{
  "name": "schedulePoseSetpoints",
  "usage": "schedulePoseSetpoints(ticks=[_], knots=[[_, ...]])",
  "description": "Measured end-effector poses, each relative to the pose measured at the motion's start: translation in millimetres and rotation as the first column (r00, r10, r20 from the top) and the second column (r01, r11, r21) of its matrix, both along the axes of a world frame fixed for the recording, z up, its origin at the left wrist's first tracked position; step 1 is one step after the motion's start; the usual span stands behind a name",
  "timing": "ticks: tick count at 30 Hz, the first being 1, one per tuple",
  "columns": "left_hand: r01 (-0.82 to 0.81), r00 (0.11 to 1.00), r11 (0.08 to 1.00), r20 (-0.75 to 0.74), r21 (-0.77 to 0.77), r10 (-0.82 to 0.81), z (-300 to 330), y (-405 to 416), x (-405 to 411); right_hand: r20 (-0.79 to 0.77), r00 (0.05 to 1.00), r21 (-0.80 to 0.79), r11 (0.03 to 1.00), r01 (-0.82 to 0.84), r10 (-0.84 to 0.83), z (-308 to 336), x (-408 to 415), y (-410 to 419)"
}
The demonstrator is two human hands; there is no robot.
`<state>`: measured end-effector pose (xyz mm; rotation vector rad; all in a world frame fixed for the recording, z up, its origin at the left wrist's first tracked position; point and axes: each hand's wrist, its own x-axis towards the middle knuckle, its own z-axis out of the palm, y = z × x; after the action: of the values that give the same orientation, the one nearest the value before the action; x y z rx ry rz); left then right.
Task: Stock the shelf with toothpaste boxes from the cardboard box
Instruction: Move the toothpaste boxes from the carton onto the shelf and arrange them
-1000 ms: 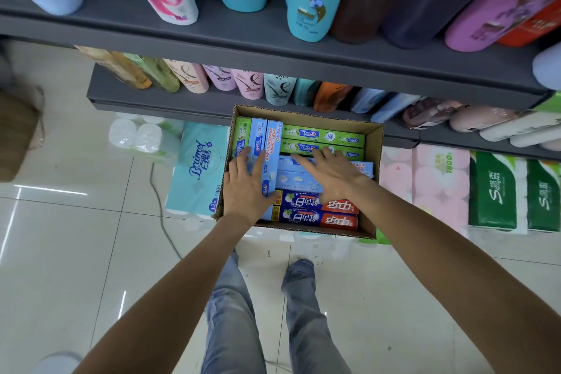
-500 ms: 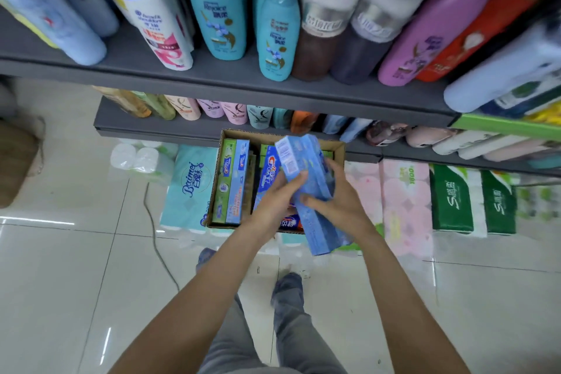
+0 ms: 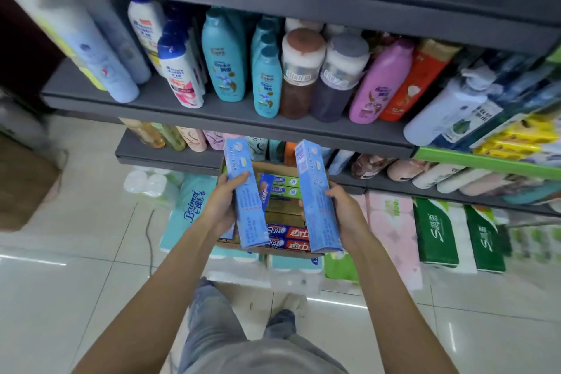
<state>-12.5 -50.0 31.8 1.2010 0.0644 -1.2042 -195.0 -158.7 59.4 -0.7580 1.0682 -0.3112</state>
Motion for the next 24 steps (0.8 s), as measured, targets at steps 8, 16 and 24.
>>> schedulePoseSetpoints(ticks=[8, 16, 24], knots=[[0.162, 0.954, 0.984, 0.266, -0.073, -0.138, 61.4, 12.9, 36.1, -0.188, 0.921, -0.659, 0.651, -0.376, 0.341, 75.5, 2.2, 0.1], [0.327, 0.39, 0.939, 0.92, -0.105, -0.033, 196.9, 20.2, 116.7, 0.03, 0.982, -0.861, 0.504, -0.068, 0.184, 205.6, 75.4, -30.9], [0.041, -0.747, 0.995, 0.665, 0.091, -0.03, 263.5, -7.7, 208.9, 0.005, 0.968, -0.872, 0.475, -0.119, 0.251, 257.1, 154.0, -63.8]])
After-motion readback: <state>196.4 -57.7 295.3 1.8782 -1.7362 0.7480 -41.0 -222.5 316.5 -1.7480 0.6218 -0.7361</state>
